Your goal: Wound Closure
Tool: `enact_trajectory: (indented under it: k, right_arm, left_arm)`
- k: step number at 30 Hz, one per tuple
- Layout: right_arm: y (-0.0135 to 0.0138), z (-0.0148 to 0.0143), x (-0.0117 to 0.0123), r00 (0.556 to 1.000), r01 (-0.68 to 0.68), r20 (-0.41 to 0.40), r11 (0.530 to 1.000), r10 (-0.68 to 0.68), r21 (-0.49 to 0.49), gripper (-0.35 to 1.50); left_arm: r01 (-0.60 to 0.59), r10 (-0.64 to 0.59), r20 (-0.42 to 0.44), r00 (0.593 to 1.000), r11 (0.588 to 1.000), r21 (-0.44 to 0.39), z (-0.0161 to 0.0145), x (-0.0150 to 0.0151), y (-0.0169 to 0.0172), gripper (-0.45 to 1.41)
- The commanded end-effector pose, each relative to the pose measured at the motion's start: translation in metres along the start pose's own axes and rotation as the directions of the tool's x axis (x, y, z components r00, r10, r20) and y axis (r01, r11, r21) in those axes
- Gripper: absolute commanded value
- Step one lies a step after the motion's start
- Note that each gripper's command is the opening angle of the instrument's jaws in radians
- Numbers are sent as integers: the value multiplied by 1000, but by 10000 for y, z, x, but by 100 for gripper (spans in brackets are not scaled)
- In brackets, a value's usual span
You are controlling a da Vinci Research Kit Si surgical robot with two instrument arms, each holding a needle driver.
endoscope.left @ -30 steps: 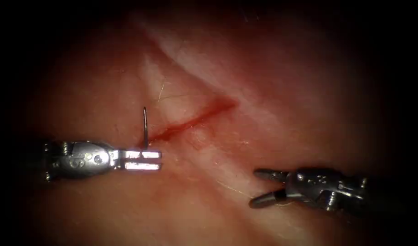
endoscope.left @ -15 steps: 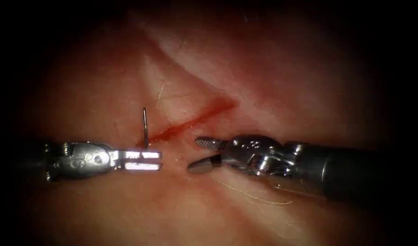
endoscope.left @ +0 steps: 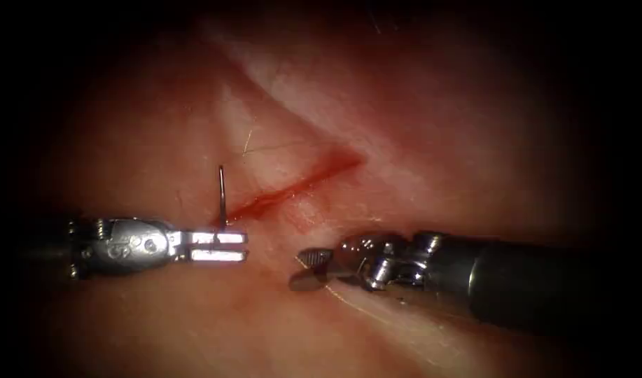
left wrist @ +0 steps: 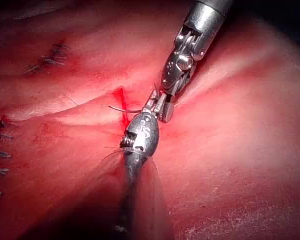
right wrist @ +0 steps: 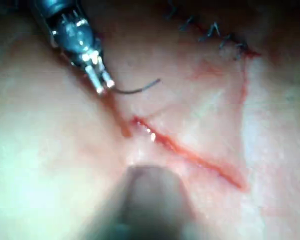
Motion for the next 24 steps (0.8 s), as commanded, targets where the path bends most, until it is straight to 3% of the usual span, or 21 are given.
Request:
enact_trajectory:
  k: [1, 11, 16, 17, 24]
  right_arm:
    - [-3, 5, 8, 999, 49, -2, 999, -49, -20, -35]
    - [-12, -8, 1, 996, 76, -56, 997, -75, 1, -35]
    - [-28, -45, -29, 972, 229, -53, 973, -230, -17, -35]
    - [-38, -67, -46, 959, 278, -46, 960, -279, -20, -35]
    - [-53, -116, -85, 951, 305, -41, 952, -306, -23, -35]
  left_arm:
    - [0, 0, -1, 1000, 1000, -1, 6, -5, -1, -45]
    - [-1, 1, -2, 1000, 1000, -2, 5, -5, -1, -45]
    - [-1, 1, -2, 1000, 1000, -3, 4, -5, -1, -45]
    - [-1, 1, -2, 1000, 1000, -3, 4, -6, -1, -45]
    - [-1, 1, -2, 1000, 1000, -3, 4, -6, -1, -45]
